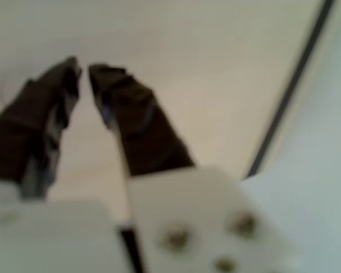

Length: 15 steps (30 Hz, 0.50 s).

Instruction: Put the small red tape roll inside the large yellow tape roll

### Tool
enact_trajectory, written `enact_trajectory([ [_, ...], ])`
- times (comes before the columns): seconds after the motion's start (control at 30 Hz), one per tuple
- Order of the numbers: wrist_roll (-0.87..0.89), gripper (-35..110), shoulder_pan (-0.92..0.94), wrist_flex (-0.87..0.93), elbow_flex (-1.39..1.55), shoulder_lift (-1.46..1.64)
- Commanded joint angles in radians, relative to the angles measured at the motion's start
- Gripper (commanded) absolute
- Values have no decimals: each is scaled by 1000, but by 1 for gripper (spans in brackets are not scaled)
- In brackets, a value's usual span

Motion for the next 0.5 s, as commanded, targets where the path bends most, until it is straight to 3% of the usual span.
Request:
enact_trajectory([
  [0.0,-8,0,48,189,89,362],
  [0.27,28,0,173,176,851,1164],
  [0.47,20,0,156,-324,1773,1922],
])
